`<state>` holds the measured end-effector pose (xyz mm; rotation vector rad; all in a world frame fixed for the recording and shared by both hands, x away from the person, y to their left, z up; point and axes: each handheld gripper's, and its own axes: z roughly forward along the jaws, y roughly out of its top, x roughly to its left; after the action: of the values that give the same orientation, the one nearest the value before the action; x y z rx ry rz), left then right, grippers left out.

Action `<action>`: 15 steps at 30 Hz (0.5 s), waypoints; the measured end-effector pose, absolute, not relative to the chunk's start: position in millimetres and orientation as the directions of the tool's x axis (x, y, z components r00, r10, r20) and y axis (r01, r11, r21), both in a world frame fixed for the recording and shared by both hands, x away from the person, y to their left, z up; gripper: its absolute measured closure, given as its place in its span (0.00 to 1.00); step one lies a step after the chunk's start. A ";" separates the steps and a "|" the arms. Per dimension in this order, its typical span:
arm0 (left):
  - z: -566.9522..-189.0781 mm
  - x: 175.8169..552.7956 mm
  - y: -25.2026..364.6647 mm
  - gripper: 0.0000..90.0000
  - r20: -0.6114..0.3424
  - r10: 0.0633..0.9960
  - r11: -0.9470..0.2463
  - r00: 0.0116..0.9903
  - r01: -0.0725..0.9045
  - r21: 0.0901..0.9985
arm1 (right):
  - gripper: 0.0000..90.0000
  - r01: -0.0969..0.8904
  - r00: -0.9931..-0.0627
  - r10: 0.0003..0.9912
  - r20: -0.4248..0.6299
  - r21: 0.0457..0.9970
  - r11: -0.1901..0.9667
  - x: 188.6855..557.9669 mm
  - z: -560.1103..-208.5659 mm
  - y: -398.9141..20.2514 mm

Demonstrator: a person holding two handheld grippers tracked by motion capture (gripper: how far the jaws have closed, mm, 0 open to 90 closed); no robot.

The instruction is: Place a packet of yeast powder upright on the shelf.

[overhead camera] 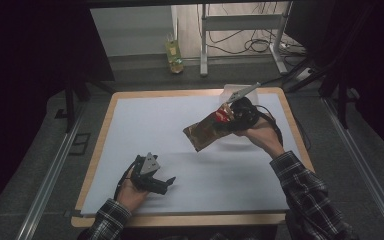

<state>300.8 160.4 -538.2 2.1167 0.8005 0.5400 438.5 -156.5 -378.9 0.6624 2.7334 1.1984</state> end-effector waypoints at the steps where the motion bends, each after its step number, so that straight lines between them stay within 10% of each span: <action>1: -538.1 300.9 160.5 0.01 0.104 0.697 -0.485 0.710 0.359 0.797 | 0.78 0.347 -0.904 0.419 0.086 0.721 0.600 440.2 -377.1 -157.4; 15: -538.9 300.7 160.4 0.01 0.101 0.696 -0.483 0.711 0.359 0.798 | 0.79 0.262 -0.903 0.428 -0.040 0.739 0.621 461.5 -347.0 -174.9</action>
<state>300.7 160.4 -538.9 2.1139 0.8000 0.5353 461.5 -174.9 -347.0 0.5688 2.6324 1.1496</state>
